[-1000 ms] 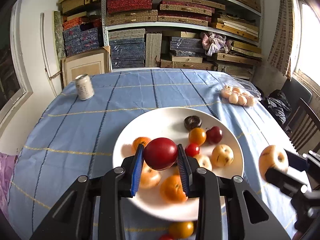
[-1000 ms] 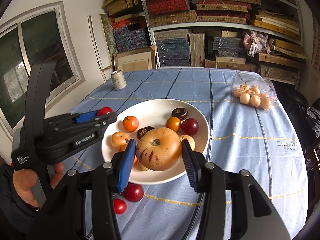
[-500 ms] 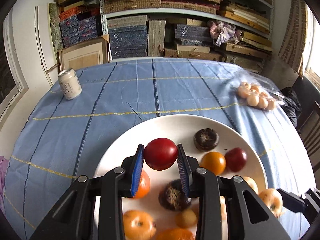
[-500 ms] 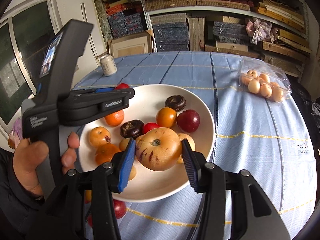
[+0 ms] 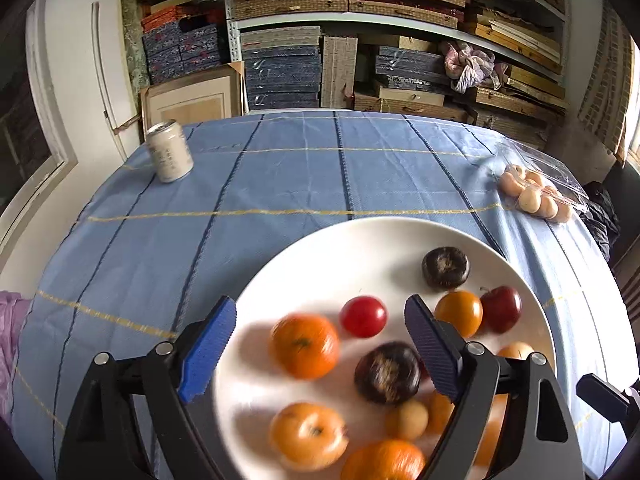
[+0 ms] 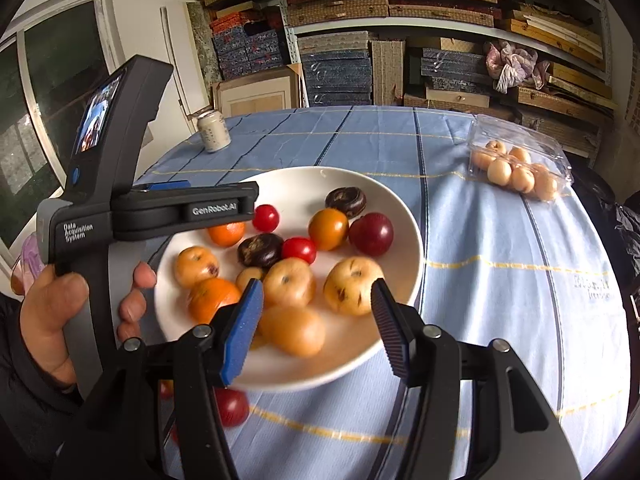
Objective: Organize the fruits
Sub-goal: 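Lower the tomato and pale apple onto the plate and open both tools, then grasp another red tomato with the right tool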
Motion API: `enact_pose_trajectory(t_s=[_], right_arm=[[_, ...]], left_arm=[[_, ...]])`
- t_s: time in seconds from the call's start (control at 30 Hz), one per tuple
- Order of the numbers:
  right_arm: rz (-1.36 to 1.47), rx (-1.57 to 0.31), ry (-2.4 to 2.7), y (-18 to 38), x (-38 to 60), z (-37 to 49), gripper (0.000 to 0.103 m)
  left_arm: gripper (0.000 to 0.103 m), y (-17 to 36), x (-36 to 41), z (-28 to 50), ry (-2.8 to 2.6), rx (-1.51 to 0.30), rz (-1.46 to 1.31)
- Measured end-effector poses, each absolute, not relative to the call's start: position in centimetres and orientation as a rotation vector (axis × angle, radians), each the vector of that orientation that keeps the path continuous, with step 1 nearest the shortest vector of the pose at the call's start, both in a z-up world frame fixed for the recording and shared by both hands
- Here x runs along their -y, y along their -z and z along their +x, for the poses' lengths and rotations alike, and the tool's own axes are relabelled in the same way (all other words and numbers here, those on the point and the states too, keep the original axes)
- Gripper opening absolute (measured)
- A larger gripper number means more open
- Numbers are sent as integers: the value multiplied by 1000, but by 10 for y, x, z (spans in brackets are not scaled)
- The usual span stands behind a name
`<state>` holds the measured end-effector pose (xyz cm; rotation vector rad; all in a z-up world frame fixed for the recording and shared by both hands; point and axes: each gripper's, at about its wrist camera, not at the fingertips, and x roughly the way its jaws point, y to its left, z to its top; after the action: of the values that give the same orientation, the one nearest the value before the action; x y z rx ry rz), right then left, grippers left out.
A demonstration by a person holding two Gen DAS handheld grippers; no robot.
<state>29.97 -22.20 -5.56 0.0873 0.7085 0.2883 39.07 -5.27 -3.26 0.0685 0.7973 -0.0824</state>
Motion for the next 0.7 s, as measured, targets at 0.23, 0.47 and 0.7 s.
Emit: enact_pose_trajectory(t_s=[0.23, 0.47, 0.7], right_arm=[[67, -717, -287, 59, 221, 254, 57], [22, -755, -316, 84, 205, 205, 57], [-61, -775, -381, 107, 161, 178, 56]], left_arm=[[95, 23, 30, 332, 103, -783, 60], [98, 33, 0, 263, 118, -791, 61], [98, 73, -13, 222, 128, -815, 76]])
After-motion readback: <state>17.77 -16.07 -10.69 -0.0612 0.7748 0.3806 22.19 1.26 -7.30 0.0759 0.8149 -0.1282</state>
